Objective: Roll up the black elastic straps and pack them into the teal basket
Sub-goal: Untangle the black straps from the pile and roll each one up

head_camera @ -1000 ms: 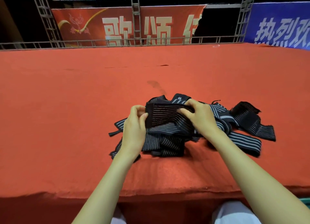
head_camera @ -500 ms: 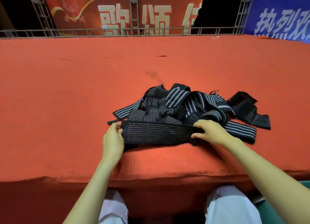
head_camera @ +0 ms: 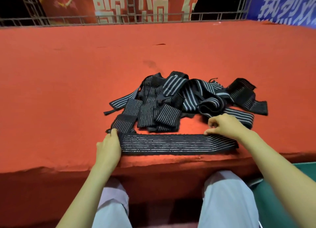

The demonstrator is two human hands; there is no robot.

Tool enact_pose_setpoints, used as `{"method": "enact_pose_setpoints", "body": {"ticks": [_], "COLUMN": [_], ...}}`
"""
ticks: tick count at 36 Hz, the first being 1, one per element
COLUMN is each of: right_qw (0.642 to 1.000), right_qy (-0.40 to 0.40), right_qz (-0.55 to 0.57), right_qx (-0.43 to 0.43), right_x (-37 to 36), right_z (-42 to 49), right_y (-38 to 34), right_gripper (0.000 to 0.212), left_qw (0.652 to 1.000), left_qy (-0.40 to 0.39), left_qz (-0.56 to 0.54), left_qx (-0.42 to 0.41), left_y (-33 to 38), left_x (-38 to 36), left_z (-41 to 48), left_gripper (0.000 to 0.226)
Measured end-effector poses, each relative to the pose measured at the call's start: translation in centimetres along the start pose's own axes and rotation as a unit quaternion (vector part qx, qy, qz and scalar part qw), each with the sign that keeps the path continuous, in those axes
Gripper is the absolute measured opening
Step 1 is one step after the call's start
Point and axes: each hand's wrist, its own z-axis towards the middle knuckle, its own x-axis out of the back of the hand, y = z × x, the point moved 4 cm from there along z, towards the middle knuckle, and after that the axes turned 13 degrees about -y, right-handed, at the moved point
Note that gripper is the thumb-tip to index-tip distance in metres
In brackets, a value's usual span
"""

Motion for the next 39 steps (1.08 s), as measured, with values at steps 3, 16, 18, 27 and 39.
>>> {"method": "enact_pose_setpoints", "body": {"ticks": [3,16,18,27,39], "right_qw": [0.999,0.954,0.954,0.966,0.982], "right_qy": [0.044,0.271,0.229,0.069,0.028], "right_qz": [-0.031,-0.070,-0.025,0.056,0.050], "right_qx": [0.007,0.105,0.191,0.244,0.178], "right_x": [-0.7,-3.3,-4.0,-5.7,-4.1], "right_z": [-0.2,-0.1,-0.5,0.4,7.2], "right_y": [-0.2,-4.3,-6.5,-9.4,-19.3], "right_gripper": [0.030,0.017,0.028,0.034,0.061], "left_qw": [0.999,0.947,0.951,0.959,0.987], "left_qy": [0.021,0.037,0.015,-0.033,-0.035], "left_qz": [0.045,0.012,0.014,-0.101,-0.159], "left_qx": [0.010,-0.318,-0.310,-0.264,-0.018], "left_y": [0.1,7.0,7.3,7.3,0.4], "left_x": [-0.2,-3.4,-4.1,-2.7,0.6], "left_z": [-0.3,-1.7,-1.5,-0.1,7.6], "left_gripper": [0.037,0.041,0.044,0.031,0.072]}}
